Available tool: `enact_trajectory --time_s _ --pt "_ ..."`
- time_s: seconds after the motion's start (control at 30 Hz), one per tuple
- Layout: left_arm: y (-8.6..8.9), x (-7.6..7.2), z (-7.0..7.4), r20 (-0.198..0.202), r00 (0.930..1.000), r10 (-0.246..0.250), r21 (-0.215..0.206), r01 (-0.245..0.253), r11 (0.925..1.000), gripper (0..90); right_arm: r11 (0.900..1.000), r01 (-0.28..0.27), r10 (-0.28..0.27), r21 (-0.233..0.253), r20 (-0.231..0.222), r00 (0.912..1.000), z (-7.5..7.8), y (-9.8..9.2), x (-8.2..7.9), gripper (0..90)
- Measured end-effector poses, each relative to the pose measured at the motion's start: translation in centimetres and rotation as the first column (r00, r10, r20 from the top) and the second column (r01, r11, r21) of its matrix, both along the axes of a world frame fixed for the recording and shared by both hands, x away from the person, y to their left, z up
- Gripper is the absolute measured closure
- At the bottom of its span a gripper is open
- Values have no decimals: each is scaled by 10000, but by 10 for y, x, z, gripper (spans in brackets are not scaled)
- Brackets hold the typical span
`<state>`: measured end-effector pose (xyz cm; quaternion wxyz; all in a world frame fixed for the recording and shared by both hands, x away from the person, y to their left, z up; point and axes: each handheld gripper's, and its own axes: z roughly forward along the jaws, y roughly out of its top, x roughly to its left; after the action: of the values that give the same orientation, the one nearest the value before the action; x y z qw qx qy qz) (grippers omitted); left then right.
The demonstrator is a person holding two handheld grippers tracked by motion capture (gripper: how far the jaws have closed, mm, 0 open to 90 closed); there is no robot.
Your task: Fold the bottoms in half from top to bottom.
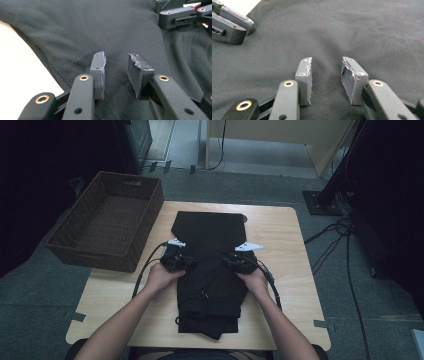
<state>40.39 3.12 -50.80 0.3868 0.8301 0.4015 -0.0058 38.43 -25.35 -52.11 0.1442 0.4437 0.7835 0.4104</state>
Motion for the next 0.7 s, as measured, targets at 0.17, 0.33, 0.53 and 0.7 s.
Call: enact_trajectory --time_s 0.17,0.33,0.53,0.7 --pt "-1 -18 0 -22 10000 -72 24 72 10000 669 9998 -66 67 167 -21 10000 -1 -2 -18 608" --pt "-2 -31 1 -253 9996 -153 5 153 9999 650 9993 -339 339 139 0 9994 -1 -6 -31 609" --pt "-6 -46 3 -202 9992 -356 238 361 9991 638 9991 -398 400 143 -156 9991 0 -9 -46 608" --pt "-5 -47 4 -477 9971 -585 104 591 9982 596 9978 -665 665 -12 -194 9976 2 -12 -57 603"
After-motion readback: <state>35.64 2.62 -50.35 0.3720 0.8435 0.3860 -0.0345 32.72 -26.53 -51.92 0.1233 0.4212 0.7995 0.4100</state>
